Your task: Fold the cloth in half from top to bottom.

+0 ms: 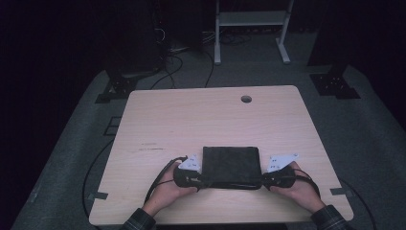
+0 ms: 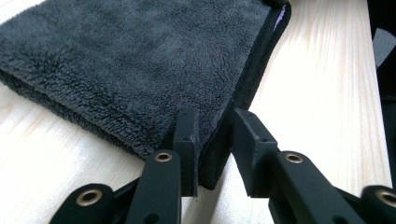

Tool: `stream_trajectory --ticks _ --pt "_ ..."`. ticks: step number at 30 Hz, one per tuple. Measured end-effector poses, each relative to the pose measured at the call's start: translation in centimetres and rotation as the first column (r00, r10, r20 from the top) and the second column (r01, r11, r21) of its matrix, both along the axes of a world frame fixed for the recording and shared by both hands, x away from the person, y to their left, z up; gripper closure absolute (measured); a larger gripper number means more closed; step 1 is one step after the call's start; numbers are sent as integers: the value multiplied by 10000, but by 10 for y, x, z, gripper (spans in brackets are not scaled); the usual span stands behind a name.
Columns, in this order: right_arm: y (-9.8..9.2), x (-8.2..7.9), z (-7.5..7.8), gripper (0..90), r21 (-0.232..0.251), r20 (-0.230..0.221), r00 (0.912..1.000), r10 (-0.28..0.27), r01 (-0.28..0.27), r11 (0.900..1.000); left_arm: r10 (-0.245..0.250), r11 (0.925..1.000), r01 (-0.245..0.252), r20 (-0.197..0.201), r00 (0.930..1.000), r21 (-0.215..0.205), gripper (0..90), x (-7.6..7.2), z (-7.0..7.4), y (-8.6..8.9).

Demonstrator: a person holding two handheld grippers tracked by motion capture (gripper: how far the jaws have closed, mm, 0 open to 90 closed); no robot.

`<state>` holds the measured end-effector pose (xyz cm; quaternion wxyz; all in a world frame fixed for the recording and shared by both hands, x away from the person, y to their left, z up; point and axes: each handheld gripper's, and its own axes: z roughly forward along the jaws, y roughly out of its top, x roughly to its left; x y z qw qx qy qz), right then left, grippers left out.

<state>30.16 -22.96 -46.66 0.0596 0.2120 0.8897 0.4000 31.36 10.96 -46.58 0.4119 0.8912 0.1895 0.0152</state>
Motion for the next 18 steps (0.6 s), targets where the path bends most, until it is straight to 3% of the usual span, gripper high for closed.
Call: stream_trajectory --ticks 5,9,13,16,18 --pt "-9 -5 7 701 437 138 9993 -341 334 9985 185 9997 -180 265 9995 -187 581 -5 7 5" --pt "-26 -7 10 573 868 412 9926 -1146 1107 9901 805 9965 -791 579 9951 -264 455 -8 11 22" --pt "-46 -3 10 404 1177 423 9764 -2116 2054 9716 1681 9857 -1683 1030 9804 -63 349 -6 9 44" --pt "-56 -1 6 317 1238 406 9635 -2645 2578 9582 2389 9689 -2452 1311 9622 340 295 -7 6 64" --pt "-61 0 3 273 973 358 9511 -3067 3021 9483 2708 9591 -2790 1324 9535 476 270 -7 4 75"
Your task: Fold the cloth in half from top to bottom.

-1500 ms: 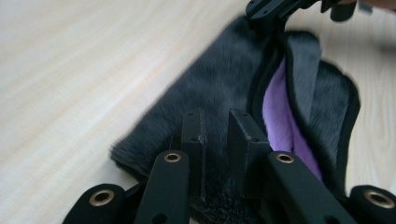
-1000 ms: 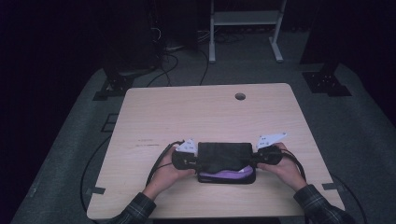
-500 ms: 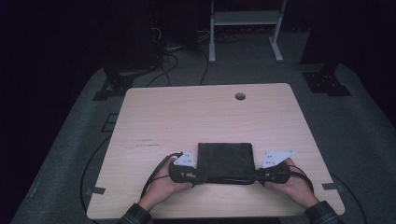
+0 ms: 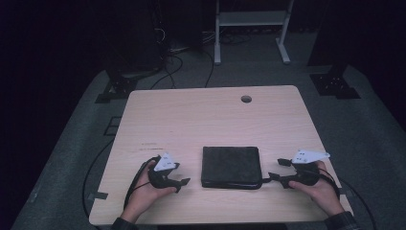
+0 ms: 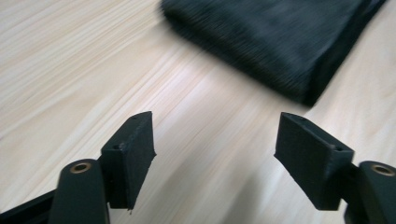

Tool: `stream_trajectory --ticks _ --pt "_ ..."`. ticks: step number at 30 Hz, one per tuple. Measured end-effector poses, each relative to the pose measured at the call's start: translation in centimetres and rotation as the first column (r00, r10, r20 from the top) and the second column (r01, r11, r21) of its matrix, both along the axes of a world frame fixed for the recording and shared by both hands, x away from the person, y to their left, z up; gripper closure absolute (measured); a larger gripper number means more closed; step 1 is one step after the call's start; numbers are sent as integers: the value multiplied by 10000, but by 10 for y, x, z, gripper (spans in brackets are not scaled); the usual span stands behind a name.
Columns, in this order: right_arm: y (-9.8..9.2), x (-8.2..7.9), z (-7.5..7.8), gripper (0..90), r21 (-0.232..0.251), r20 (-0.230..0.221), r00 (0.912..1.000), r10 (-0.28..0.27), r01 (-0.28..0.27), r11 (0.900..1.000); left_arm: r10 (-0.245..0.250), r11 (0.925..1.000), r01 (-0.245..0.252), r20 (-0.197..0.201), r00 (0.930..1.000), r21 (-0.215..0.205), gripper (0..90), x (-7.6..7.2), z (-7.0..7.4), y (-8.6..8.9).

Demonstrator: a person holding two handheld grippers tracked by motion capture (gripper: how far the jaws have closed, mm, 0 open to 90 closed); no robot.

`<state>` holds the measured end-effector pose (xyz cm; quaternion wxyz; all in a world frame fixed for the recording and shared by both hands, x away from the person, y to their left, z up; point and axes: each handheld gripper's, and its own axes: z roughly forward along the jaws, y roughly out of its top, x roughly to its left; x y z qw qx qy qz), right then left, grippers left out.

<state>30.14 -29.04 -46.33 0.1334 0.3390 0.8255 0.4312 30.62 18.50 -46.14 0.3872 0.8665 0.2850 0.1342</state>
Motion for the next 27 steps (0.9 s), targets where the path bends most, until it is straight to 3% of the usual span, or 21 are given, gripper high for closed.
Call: stream_trajectory --ticks 5,12,18,23,27 --pt "-7 2 -7 216 -656 -246 9989 -403 386 9971 799 9962 -793 -159 9967 355 238 -4 -7 29" --pt "-15 -1 -12 188 -1040 -377 9964 -753 711 9920 1627 9858 -1610 -322 9862 482 167 -8 -16 57" --pt "-20 -3 -15 172 -1085 -432 9939 -1015 964 9894 1792 9836 -1790 -106 9837 210 96 -8 -21 68" --pt "-23 -2 -20 166 -1393 -453 9905 -1296 1222 9827 1844 9825 -1838 -172 9827 308 49 -8 -22 68" --pt "-25 -2 -24 129 -1235 -283 9913 -1283 1239 9846 1818 9828 -1810 -216 9831 375 23 -7 -22 68"
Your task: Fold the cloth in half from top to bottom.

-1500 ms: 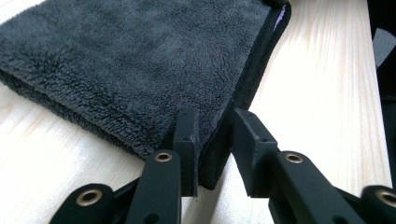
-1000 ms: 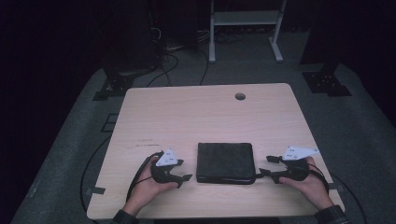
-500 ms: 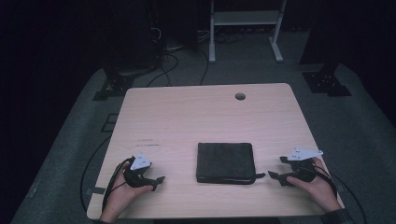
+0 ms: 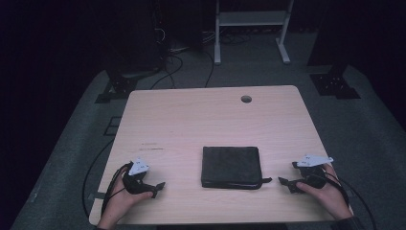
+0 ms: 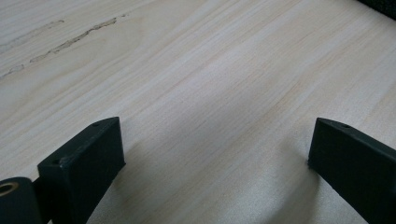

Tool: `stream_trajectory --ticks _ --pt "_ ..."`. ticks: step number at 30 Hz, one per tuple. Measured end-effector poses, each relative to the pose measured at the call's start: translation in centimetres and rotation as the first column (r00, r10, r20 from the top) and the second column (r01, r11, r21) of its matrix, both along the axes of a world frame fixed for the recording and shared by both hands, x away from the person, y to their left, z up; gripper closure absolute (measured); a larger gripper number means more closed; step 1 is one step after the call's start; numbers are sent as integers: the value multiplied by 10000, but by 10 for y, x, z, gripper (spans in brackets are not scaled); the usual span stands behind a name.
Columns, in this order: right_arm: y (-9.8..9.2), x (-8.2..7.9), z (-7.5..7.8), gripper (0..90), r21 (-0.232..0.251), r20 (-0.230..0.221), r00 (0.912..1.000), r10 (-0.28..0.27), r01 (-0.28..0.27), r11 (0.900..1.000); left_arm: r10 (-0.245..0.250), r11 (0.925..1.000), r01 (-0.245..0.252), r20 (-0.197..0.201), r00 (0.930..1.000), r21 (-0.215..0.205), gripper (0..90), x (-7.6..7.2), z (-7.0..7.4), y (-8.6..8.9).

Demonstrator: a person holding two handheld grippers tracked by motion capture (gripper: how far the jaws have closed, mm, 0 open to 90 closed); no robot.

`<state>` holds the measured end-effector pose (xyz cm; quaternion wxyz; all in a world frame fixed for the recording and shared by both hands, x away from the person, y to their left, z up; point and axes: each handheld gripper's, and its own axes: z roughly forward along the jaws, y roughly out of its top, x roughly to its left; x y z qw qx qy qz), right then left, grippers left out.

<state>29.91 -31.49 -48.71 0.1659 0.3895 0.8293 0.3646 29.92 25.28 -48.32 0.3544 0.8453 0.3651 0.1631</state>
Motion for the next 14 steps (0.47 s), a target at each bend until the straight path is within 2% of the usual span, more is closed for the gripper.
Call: stream_trajectory --ticks 10,14 --pt "-1 0 0 127 7 8 10000 -86 86 10000 -29 10000 29 -11 10000 -16 7 0 0 -1" --pt "-1 -1 0 124 1 -16 9997 -256 256 9997 -202 9998 202 -74 9998 33 0 0 0 -2"
